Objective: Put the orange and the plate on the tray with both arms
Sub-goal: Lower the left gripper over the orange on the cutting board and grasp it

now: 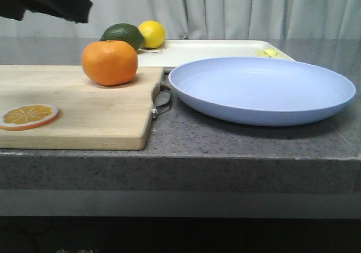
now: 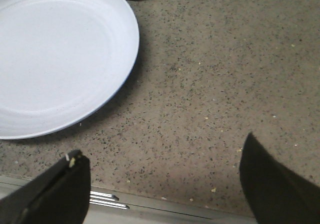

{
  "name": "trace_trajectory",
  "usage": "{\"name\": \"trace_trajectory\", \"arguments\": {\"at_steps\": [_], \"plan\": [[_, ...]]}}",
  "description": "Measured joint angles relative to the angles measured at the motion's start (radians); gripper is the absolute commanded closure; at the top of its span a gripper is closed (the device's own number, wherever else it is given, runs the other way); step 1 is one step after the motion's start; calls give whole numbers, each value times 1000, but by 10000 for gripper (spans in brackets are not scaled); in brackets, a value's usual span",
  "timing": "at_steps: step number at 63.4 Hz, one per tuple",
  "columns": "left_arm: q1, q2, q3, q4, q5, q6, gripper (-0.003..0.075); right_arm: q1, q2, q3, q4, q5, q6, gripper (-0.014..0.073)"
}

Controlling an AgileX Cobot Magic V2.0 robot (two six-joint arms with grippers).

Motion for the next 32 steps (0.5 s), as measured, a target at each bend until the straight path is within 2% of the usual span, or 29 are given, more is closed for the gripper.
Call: {"name": "trace_trajectory", "arguments": {"at_steps": [21,32], "plan": [[0,288,-201,0,-2,0,101,0,0,0,0,0,0,-20],[0,373,-260,2,3,0,101,0,0,0,0,0,0,-20]]}}
